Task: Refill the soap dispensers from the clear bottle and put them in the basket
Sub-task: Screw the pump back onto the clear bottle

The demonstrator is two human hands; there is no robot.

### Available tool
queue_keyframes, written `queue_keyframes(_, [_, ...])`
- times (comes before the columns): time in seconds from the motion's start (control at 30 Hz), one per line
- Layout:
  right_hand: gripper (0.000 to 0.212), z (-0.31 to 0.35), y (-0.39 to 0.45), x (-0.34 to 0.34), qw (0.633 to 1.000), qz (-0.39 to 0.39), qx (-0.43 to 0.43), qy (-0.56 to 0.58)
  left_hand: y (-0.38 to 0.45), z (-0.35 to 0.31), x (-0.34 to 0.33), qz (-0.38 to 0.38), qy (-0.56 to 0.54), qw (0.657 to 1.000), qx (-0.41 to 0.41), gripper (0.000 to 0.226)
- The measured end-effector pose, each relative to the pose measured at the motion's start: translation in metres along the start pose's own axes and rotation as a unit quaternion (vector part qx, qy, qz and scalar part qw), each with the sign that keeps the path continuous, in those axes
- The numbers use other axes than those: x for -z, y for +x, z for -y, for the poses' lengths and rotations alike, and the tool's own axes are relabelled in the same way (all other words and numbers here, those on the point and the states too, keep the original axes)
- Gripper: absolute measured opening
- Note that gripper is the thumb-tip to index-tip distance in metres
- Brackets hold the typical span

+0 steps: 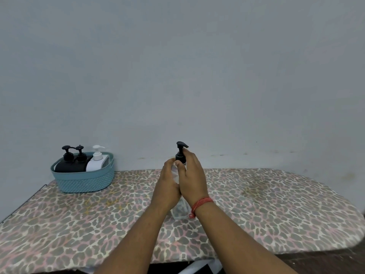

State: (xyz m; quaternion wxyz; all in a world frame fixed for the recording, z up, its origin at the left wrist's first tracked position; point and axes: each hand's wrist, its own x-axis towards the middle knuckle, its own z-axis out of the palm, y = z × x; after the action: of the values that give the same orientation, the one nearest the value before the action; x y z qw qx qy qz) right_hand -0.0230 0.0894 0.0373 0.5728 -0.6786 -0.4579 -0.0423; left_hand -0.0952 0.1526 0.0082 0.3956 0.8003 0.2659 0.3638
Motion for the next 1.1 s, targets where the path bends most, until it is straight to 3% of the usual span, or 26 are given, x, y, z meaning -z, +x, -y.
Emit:
queue_keyframes(0.27, [0.021,0.005,0.002,-0.005,0.996,-0.084,0.007,-0.018,-0.001,0.000,0.001,0.001,0.017,1.000,-0.013,0.065])
queue_keyframes(0.37, [0.028,0.009,0.005,-0.004,0.995,-0.096,-0.013,-0.007,-0.001,0.001,0.000,-0.003,0.023,1.000,-0.020,0.063])
queue_keyframes(0.47, [0.029,0.009,0.006,-0.002,0.998,-0.059,-0.024,-0.002,0.001,0.000,0.001,0.001,0.003,1.000,-0.016,0.065])
queue_keyframes(0.57, [0.023,0.004,0.005,0.006,0.995,0.013,-0.056,0.081,0.000,-0.002,0.000,0.004,-0.017,1.000,-0.003,0.070])
queue_keyframes(0.67, [0.019,0.003,0.004,0.011,0.989,0.007,-0.077,0.129,-0.001,-0.003,-0.001,-0.003,-0.020,1.000,-0.001,0.074])
queue_keyframes(0.93, [0.015,0.007,0.015,0.012,0.994,0.015,-0.074,0.083,-0.001,-0.001,0.002,-0.003,-0.039,0.999,-0.001,0.072])
queue_keyframes(1.1, [0.021,0.013,0.030,0.026,0.991,0.112,-0.069,0.010,-0.002,-0.005,0.000,-0.003,-0.053,0.999,-0.005,0.069])
